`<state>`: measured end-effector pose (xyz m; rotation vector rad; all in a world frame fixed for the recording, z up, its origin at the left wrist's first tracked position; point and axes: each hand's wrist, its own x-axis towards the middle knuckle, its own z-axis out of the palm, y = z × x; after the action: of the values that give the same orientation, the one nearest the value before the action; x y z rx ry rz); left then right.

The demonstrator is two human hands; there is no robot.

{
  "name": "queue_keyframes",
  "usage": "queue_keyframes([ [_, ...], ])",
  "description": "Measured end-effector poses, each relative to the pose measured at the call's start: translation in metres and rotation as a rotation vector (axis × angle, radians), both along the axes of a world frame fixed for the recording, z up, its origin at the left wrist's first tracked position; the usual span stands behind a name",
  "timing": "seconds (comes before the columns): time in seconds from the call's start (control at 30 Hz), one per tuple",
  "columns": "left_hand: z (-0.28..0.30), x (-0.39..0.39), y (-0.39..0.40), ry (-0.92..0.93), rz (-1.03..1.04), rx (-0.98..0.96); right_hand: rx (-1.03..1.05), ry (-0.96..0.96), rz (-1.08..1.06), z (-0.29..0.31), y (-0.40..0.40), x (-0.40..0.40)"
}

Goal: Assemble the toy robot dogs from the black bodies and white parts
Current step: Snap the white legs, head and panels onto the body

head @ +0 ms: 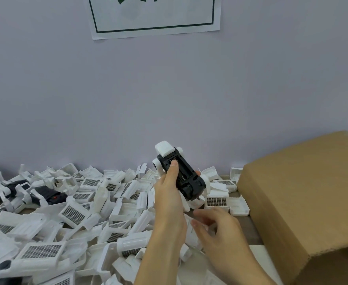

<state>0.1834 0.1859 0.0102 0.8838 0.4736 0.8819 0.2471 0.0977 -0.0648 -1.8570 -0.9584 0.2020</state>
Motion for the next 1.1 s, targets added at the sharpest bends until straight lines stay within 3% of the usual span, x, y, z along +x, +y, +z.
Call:
queue_keyframes([
  [0.2,-0.001,0.0,0.0,0.023,-0.01,0.007,-0.098,-0.036,0.053,0.001,0.0,-0.003],
  [0.43,-0.002,0.002,0.0,0.023,-0.011,-0.02,0.256,0.052,-0.144,0.007,-0.008,0.006],
  [0.6,-0.007,0.005,0.001,0.049,0.002,0.047,0.385,0.423,-0.262,0.014,-0.014,0.017],
  [0.7,-0.008,0.004,0.003,0.067,0.007,0.053,0.393,0.483,-0.267,0.013,-0.015,0.022],
  [0.9,-0.014,0.011,0.001,0.365,-0.099,0.201,0.508,0.497,-0.297,0.018,-0.01,0.026],
  [1.03,-0.022,0.013,-0.01,0.527,-0.22,0.402,0.665,0.642,-0.154,0.023,-0.006,0.018],
  [1.1,-0.023,0.013,-0.013,0.575,-0.227,0.467,0.7,0.59,-0.143,0.023,-0.005,0.014],
])
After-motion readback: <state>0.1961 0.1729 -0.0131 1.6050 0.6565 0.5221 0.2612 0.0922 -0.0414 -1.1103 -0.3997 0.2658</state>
